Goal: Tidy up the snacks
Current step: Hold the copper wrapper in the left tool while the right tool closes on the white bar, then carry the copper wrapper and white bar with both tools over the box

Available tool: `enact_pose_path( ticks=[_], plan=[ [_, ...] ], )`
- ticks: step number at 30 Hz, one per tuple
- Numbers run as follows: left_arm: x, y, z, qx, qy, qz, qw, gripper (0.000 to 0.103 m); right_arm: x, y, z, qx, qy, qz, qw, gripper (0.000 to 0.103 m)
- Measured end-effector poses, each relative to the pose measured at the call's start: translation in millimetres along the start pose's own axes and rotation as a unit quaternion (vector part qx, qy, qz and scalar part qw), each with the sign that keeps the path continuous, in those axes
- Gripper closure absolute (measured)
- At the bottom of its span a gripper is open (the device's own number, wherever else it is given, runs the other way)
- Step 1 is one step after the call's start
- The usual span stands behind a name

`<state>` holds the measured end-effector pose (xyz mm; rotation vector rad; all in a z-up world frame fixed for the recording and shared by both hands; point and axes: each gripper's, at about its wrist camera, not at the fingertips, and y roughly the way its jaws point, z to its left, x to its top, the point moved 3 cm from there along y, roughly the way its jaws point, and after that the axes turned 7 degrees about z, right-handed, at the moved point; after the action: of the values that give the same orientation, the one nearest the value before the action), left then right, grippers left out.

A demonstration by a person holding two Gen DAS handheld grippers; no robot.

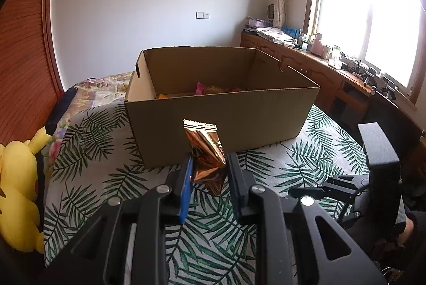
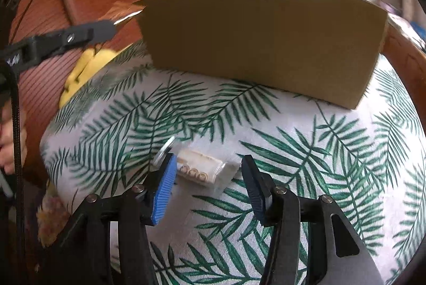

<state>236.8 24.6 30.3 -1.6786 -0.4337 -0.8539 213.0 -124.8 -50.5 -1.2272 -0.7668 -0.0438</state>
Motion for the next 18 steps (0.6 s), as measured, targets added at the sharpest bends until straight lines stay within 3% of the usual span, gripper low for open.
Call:
enact_pose_path(
  ticks=[10,16,18],
  plan=[
    [0,-2,0,0.001,0.001,0.000,1.0000,0.080,3,10,11,-0.032,-0.070,0.019,0.997,0.049],
    [-1,-3,1,0.001,0.000,0.000,1.0000,0.080,13,21,10,-0.046,-0.075,0.025,0.996,0.049],
    [0,-2,1,0.002,0.001,0.000,1.0000,0.080,14,21,10,-0.040,-0.074,0.028,0.996,0.058]
  ],
)
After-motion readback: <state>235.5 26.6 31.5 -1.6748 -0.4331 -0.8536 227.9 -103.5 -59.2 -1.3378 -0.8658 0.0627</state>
